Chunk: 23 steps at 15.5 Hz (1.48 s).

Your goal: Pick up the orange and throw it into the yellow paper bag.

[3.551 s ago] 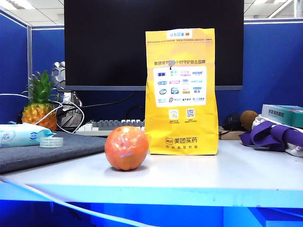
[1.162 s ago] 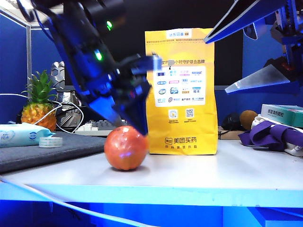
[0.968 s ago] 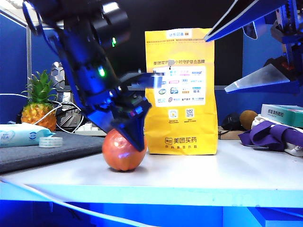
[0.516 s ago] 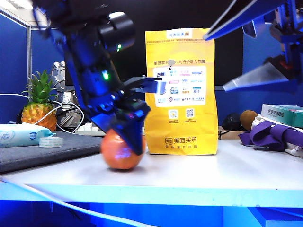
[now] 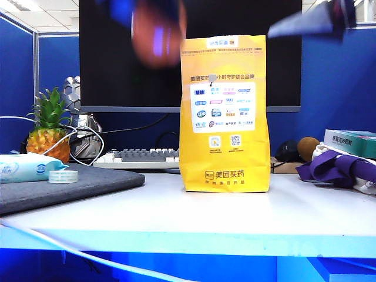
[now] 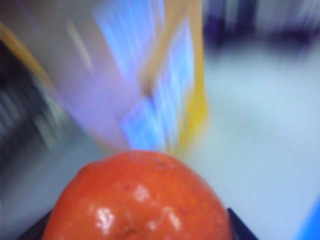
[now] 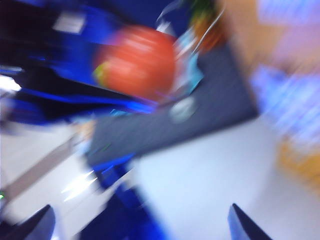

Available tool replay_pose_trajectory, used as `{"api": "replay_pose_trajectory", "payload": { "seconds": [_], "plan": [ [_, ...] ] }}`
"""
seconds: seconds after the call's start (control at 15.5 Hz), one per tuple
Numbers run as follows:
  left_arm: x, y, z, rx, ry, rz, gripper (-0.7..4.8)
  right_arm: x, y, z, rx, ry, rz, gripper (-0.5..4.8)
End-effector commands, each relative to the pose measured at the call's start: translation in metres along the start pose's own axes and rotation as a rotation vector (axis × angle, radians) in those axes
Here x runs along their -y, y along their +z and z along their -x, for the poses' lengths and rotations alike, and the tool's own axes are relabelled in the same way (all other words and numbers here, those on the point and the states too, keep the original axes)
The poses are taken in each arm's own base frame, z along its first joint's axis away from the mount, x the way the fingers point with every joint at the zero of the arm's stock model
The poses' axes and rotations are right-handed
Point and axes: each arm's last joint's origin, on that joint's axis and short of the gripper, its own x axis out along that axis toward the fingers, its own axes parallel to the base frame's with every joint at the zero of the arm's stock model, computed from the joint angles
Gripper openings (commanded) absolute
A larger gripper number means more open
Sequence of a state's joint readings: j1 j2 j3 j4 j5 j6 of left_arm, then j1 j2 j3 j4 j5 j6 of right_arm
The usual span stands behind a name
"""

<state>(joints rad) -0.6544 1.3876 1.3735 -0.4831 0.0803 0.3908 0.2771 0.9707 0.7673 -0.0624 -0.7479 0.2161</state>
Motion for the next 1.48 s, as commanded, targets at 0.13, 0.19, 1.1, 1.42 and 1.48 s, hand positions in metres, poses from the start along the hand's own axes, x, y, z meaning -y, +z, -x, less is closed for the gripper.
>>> {"api": "replay_pose_trajectory", "payload": {
  "seconds": [0.13, 0.19, 1.1, 1.42, 1.48],
  "plan": [
    [-0.016, 0.039, 0.024, 0.46, 0.048, -0.154, 2.09, -0.027, 0.043, 0.026, 0.206, -0.184, 0.293, 4.79],
    [-0.019, 0.041, 0.019, 0.514, 0.022, -0.168, 2.09, -0.033, 0.049, 0.031, 0.236, -0.188, 0.313, 4.79],
    [-0.066, 0.044, -0.091, 0.588, -0.071, 0.034, 4.79, -0.062, 0.049, 0.062, 0.284, -0.199, 0.387, 4.79],
    [-0.045, 0.053, 0.069, 0.327, -0.004, -0.189, 4.79, -0.068, 0.046, 0.103, 0.377, -0.503, 0.448, 4.79],
    [-0.038, 0.048, 0.104, 0.278, 0.029, -0.191, 4.79, -0.073, 0.044, 0.115, 0.423, -0.592, 0.461, 4.79]
  ]
}}
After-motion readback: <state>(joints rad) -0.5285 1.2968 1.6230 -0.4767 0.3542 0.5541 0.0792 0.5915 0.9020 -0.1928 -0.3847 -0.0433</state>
